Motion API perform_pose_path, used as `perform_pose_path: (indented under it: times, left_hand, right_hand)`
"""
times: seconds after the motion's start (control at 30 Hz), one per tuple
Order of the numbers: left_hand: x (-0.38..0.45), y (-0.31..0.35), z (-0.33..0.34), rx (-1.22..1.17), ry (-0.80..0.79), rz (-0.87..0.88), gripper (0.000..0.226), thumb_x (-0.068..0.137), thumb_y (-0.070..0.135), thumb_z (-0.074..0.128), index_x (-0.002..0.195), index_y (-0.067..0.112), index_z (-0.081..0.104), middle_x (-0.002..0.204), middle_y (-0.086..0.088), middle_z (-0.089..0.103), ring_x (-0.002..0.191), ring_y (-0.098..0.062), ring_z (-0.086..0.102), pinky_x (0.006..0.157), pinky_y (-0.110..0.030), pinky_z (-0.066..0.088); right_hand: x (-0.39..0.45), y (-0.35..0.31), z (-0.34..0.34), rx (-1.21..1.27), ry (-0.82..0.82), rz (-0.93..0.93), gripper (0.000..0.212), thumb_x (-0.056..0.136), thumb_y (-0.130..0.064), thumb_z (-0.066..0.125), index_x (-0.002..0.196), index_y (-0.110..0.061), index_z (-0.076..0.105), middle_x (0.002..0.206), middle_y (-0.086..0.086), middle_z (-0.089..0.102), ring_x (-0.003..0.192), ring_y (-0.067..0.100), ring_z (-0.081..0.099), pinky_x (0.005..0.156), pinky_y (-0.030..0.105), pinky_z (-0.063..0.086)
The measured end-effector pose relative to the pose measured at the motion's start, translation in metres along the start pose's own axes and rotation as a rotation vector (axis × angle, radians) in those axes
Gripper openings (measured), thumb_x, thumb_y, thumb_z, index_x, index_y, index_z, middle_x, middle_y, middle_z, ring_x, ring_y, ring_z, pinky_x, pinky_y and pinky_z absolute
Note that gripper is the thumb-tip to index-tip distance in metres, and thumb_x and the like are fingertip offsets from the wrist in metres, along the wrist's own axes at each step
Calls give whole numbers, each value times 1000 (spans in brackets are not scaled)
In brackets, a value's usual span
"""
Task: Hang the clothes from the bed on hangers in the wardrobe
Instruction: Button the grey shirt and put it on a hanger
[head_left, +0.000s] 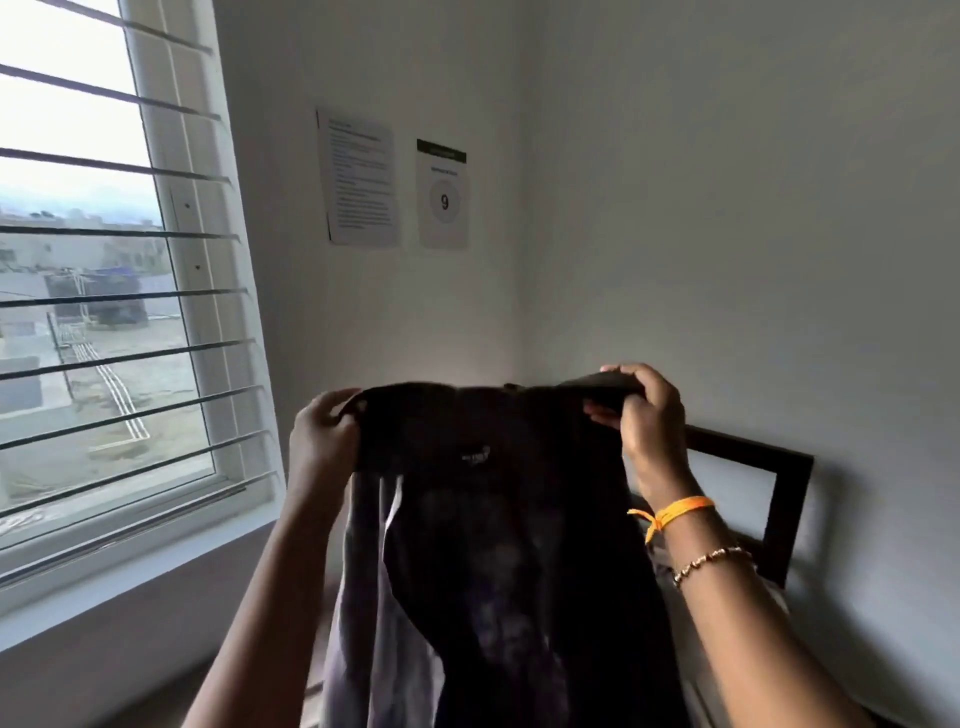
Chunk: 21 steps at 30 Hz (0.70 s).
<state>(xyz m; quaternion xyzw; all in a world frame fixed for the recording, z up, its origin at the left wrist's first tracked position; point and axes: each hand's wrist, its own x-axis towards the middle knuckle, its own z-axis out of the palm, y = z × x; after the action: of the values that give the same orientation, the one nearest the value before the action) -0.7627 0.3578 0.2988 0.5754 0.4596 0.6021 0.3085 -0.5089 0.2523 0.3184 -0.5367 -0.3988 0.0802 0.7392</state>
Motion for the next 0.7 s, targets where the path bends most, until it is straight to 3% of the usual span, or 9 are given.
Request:
perform_pose_path:
  times: [0.1, 0.2, 0.27, 0.37, 0.43, 0.6, 0.7]
  left_hand:
    - [-19, 18, 11, -136, 86, 69, 45, 77, 11, 50, 120, 20, 61, 101, 0, 67, 89, -17, 62, 83, -32, 48]
    - [-18, -4, 23, -168, -1, -64, 46, 65, 22, 54, 110, 16, 66, 102, -6, 70, 99, -26, 65, 88, -36, 51]
    - [-24, -11, 18, -233, 36, -166, 50, 64, 27, 55, 113, 20, 65, 107, -8, 68, 99, -25, 66, 87, -43, 54]
    - [-54, 15, 7, -371, 42, -124, 30, 81, 11, 56, 110, 16, 65, 98, -6, 67, 78, -12, 66, 58, -24, 55]
    - [-73, 29, 5, -416, 71, -33, 26, 87, 1, 55, 105, 17, 64, 87, -4, 66, 68, -8, 64, 52, -18, 51]
    - [-92, 48, 16, -335, 66, 213, 23, 78, 24, 73, 100, 19, 65, 86, 2, 69, 82, -10, 68, 76, -31, 56]
    - [-69, 45, 45, -217, 147, 313, 31, 76, 26, 73, 104, 16, 63, 85, 17, 65, 80, 6, 63, 82, -20, 52]
  right_hand:
    - [-12, 1, 6, 48, 26, -134, 34, 92, 7, 35, 107, -14, 56, 101, -2, 62, 70, 10, 67, 65, 21, 56]
    - [-17, 16, 14, 14, -58, 15, 30, 92, 5, 36, 103, -14, 57, 103, 12, 65, 65, 17, 67, 62, 25, 56]
    - [-23, 18, 6, 73, -15, 48, 41, 85, 11, 29, 101, -12, 59, 94, 8, 63, 61, 21, 68, 60, 29, 56]
    - [-45, 13, -8, 136, 56, -15, 37, 82, 10, 33, 91, -12, 61, 84, 3, 64, 59, 21, 69, 61, 33, 56]
    - [-65, 7, -10, 189, 97, -109, 28, 81, 4, 40, 87, -14, 62, 80, -5, 67, 64, 22, 71, 65, 34, 58]
    - [-81, -5, 8, 105, 165, -410, 29, 84, -2, 51, 111, -1, 59, 95, -7, 69, 90, 16, 70, 78, 31, 57]
    - [-52, 16, 33, -65, 201, -514, 44, 81, -9, 52, 124, 0, 52, 119, 9, 62, 105, 22, 64, 85, 39, 54]
